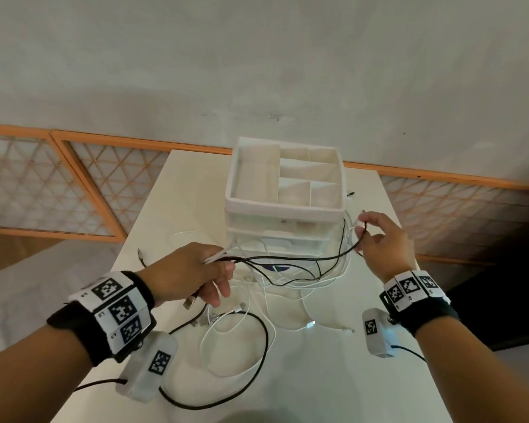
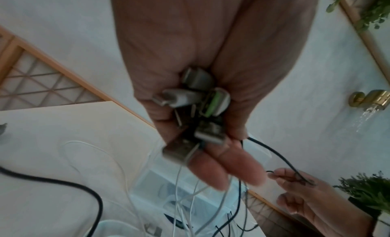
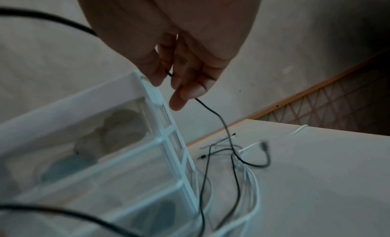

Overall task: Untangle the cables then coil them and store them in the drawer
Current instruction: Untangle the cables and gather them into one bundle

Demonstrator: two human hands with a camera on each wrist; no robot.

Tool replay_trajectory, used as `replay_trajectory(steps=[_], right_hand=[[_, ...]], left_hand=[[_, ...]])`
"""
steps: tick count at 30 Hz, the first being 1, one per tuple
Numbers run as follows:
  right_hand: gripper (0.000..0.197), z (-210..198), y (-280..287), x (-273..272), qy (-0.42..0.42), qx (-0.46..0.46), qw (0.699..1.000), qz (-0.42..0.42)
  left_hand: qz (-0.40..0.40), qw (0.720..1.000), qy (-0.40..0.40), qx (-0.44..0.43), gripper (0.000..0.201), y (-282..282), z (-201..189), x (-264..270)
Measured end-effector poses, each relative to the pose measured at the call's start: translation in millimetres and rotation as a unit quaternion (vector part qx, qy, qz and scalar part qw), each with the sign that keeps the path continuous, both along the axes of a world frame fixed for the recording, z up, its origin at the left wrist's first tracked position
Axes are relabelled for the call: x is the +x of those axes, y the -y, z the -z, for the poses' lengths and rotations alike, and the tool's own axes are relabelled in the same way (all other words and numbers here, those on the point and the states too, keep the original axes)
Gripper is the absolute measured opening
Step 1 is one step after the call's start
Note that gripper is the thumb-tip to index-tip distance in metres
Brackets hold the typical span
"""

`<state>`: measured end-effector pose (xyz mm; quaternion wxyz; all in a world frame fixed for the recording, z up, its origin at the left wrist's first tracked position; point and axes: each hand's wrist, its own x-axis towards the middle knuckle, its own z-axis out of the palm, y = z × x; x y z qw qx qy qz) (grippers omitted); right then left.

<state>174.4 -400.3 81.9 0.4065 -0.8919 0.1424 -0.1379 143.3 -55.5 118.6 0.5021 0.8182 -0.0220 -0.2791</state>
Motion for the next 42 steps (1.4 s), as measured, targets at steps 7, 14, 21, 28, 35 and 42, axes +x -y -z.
replay_trajectory(steps=[7,14,21,28,35,42], right_hand=[[0.051,41,-6,-34,-0.266,-0.156,0.933,-0.185],[0.084,-25,-107,-51,-0.119,0.006,0.932,-0.343],[0.012,17,-101,-36,-0.297,-0.131,0.884,-0.336],[0.024,40,-60,-28,-0.058,-0.183,0.975,-0.114],[0.051,68,-115,-90,-0.048,-0.158,0.947,-0.276],[0.027,104,-143,-124,-0.231,-0.284,0.792,-0.489]], left_hand=[[-0.093,0.994,0.045,0.033,0.045,-6,6,-2],[0.04,0.995,0.071,0.052,0.054,10,2,-12],[0.155,0.972,0.161,0.08,0.041,-11,1,-27],[0.136,0.937,0.042,0.318,0.023,-38,68,-37],[0.065,0.956,-0.033,0.283,0.015,-35,100,-41],[-0.035,0.989,-0.043,0.137,0.032,-27,73,-38]])
